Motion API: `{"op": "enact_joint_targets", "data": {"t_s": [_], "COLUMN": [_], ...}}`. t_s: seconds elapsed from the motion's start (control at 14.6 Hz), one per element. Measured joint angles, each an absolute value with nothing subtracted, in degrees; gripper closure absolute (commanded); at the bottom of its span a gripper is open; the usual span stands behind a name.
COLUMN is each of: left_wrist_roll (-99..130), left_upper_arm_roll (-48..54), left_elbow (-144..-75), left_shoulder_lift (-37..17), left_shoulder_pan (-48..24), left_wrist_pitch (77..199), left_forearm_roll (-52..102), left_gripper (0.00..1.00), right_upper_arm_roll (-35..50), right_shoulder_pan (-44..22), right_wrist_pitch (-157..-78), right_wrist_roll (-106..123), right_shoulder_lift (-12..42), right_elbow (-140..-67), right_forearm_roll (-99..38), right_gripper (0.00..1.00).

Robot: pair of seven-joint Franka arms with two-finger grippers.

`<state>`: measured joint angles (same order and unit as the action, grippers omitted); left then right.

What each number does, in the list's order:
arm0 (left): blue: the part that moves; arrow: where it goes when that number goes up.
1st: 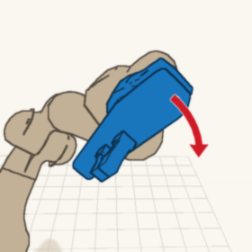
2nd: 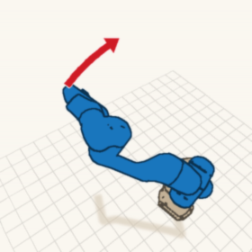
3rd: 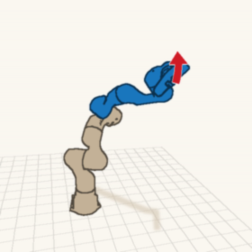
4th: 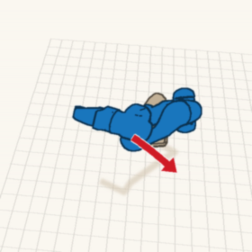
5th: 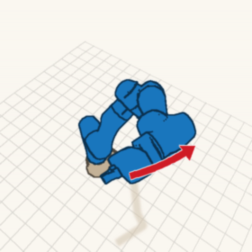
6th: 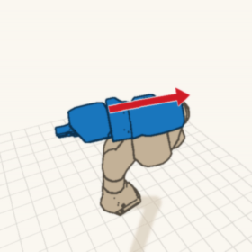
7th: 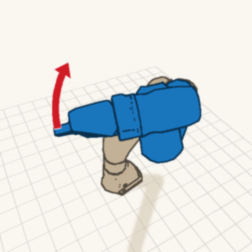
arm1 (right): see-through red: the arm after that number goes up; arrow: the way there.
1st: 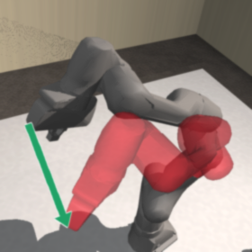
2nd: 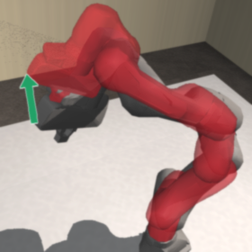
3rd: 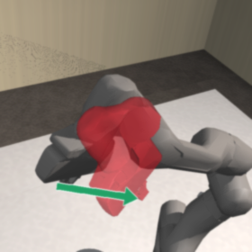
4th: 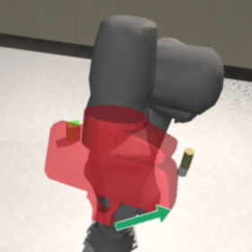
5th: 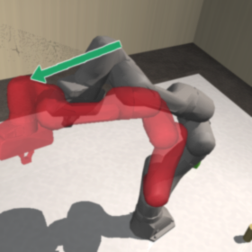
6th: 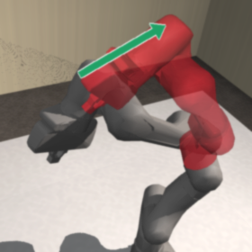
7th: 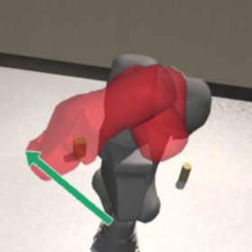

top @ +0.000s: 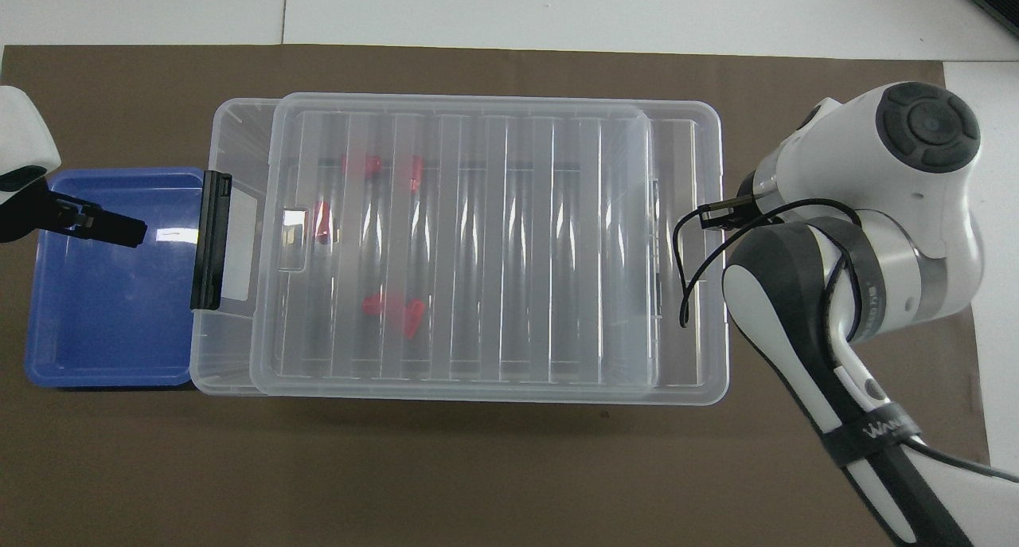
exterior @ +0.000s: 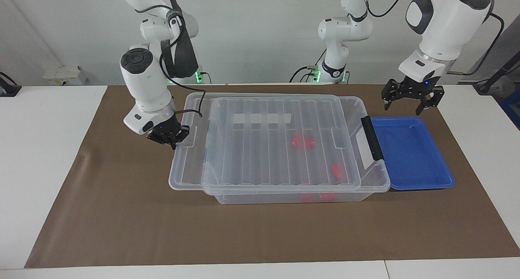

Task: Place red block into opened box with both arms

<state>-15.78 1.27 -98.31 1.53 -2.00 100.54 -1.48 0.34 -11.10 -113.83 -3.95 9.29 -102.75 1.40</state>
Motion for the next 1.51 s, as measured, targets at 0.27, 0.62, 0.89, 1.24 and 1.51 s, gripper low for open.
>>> {"op": "enact_joint_targets", "data": {"t_s": [0.27,0.62,0.89,1.24,1.51], "left_wrist_roll": [-15.62,-15.19,-3.92,0.47,1.42], "left_upper_arm_roll": [2.91,1.91,0.87,0.99,1.00], "left_elbow": [-98.31,-98.25,-98.04,-98.03,-97.66], "left_shoulder_lift": [1.70,1.79,2.69,2.96,3.37], "left_shoulder_pan": [-5.31,-5.47,-3.84,-3.83,-3.83], "left_wrist_pitch": [100.55,100.75,100.92,101.00,101.28], "left_forearm_roll": [-1.25,-1.25,-1.25,-1.25,-1.25], "left_gripper": [0.00,0.00,0.00,0.00,0.00], "right_upper_arm_roll": [0.35,0.71,0.96,1.01,1.01], "right_shoulder_pan": [-13.31,-14.93,-15.33,-15.61,-15.61], "right_wrist_pitch": [-113.79,-113.77,-113.75,-113.74,-113.73], "right_wrist_roll": [-4.12,-4.25,-4.25,-4.25,-4.25], "right_shoulder_lift": [8.83,8.28,7.98,7.62,7.49], "right_elbow": [-103.49,-104.13,-104.60,-105.07,-105.13], "right_forearm_roll": [1.38,-0.23,-0.77,-0.78,-0.83], "right_gripper": [1.00,1.00,1.00,1.00,1.00]}}
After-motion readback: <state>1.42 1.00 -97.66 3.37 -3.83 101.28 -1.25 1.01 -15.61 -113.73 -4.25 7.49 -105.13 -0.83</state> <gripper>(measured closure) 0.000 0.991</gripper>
